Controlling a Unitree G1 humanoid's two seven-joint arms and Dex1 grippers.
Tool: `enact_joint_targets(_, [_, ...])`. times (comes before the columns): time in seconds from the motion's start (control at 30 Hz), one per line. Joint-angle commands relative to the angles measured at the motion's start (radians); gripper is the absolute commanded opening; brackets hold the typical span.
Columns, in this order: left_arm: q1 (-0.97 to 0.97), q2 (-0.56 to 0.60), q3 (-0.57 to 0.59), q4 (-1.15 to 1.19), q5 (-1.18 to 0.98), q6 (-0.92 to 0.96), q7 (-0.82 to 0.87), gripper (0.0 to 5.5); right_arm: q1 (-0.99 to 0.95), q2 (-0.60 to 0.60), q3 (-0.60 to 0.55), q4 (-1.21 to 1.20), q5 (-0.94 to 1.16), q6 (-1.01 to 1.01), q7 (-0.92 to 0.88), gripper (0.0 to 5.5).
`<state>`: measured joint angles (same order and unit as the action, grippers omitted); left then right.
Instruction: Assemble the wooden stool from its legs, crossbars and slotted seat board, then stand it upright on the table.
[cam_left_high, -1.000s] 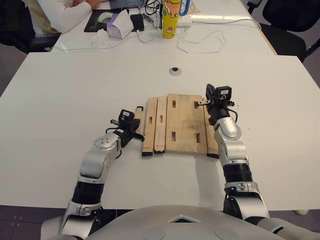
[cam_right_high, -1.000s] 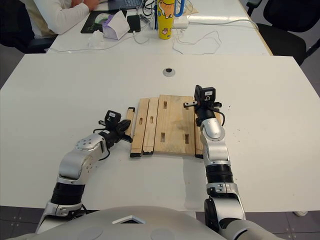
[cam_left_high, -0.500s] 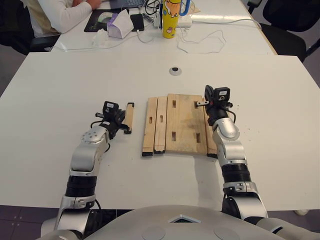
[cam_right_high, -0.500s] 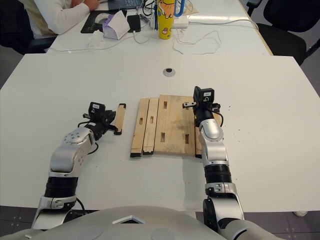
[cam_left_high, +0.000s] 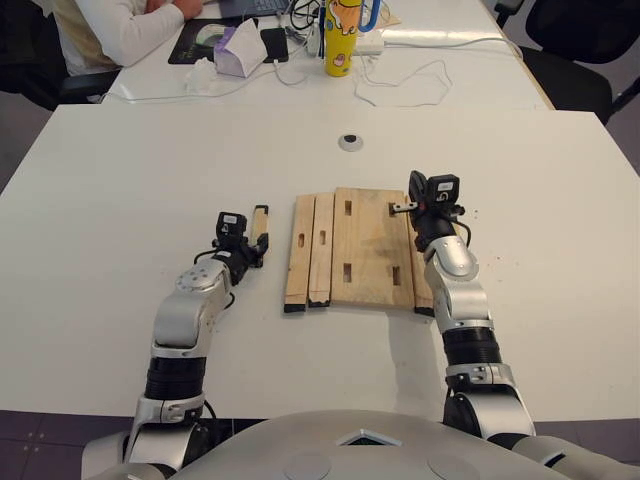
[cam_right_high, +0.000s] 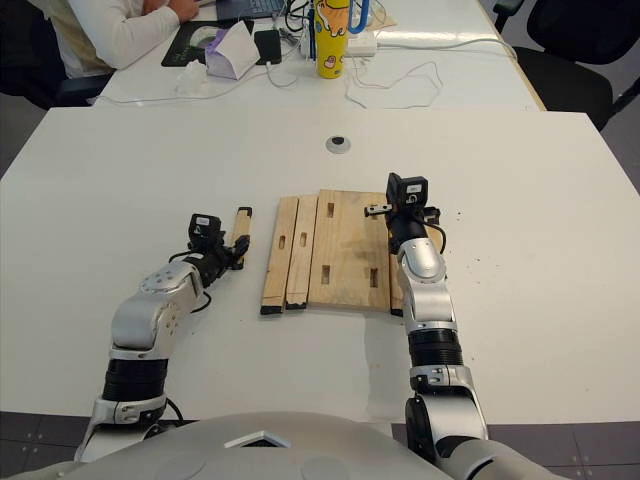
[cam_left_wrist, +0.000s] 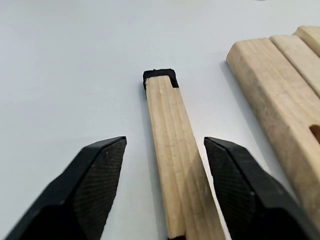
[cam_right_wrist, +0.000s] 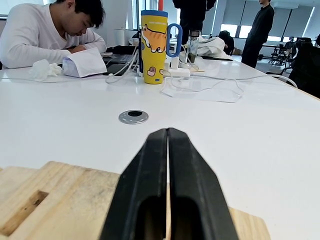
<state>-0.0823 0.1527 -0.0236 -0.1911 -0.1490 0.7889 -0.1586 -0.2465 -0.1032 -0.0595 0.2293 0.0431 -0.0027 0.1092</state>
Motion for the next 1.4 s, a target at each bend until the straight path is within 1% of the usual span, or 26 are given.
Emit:
enact_joint_targets(0.03, [0.013, 0.021, -0.027, 0.015, 0.029, 0.015, 0.004, 3.29, -0.006, -0.002, 0.009, -0.003, -0.014, -0.010, -0.006, 0.00])
enact_joint_targets(0.13, [0.018, 0.038, -0.046, 0.027, 0.052, -0.002, 0.002, 3.29, -0.005, 0.000, 0.009, -0.002, -0.018, -0.015, -0.007, 0.00])
enact_joint_targets(0.17, [0.019, 0.041, -0.053, 0.029, 0.058, -0.005, 0.000, 3.13, -0.005, 0.000, 0.009, -0.002, -0.019, -0.017, -0.007, 0.00])
enact_joint_targets(0.2, [0.019, 0.043, -0.059, 0.027, 0.061, -0.005, -0.003, 3.09, -0.005, 0.001, 0.008, -0.002, -0.020, -0.017, -0.007, 0.00])
enact_joint_targets(0.57, [0.019, 0.063, -0.099, 0.016, 0.075, -0.005, -0.023, 1.37, -0.010, 0.005, 0.008, -0.005, -0.025, -0.021, -0.010, 0.00])
enact_joint_targets(0.7, [0.015, 0.064, -0.101, 0.014, 0.076, -0.012, -0.028, 1.31, -0.014, 0.007, 0.008, -0.008, -0.026, -0.020, -0.010, 0.00])
enact_joint_targets(0.8, [0.006, 0.079, -0.124, 0.014, 0.099, -0.063, -0.040, 1.31, -0.025, 0.003, 0.008, -0.012, -0.013, -0.011, 0.009, 0.00])
enact_joint_targets(0.87, [-0.007, 0.079, -0.123, 0.006, 0.108, -0.110, -0.038, 1.31, -0.042, 0.004, 0.011, -0.033, 0.024, 0.018, 0.052, 0.00])
enact_joint_targets(0.93, [-0.027, 0.082, -0.115, -0.006, 0.129, -0.186, -0.027, 1.31, -0.063, 0.013, 0.010, -0.081, 0.108, 0.089, 0.121, 0.00])
enact_joint_targets(1.03, [-0.055, 0.076, -0.112, -0.033, 0.133, -0.314, -0.044, 1.31, -0.087, 0.036, 0.000, -0.200, 0.354, 0.362, 0.237, 0.54])
enact_joint_targets(1.1, [-0.065, 0.060, -0.110, -0.057, 0.111, -0.383, -0.061, 1.31, -0.095, 0.046, -0.031, -0.280, 0.557, 0.594, 0.256, 0.84])
enact_joint_targets(1.17, [-0.070, 0.052, -0.116, -0.073, 0.100, -0.428, -0.075, 1.31, -0.107, 0.059, -0.082, -0.325, 0.739, 0.755, 0.239, 1.17])
enact_joint_targets(1.23, [-0.069, 0.040, -0.120, -0.087, 0.087, -0.456, -0.087, 1.31, -0.122, 0.070, -0.129, -0.336, 0.871, 0.851, 0.203, 1.48])
enact_joint_targets(1.33, [-0.063, 0.028, -0.129, -0.097, 0.069, -0.485, -0.115, 1.31, -0.150, 0.093, -0.202, -0.323, 1.038, 0.940, 0.112, 1.86])
enact_joint_targets(1.4, [-0.056, 0.024, -0.135, -0.100, 0.060, -0.504, -0.131, 1.31, -0.167, 0.095, -0.234, -0.310, 1.108, 0.974, 0.063, 2.10])
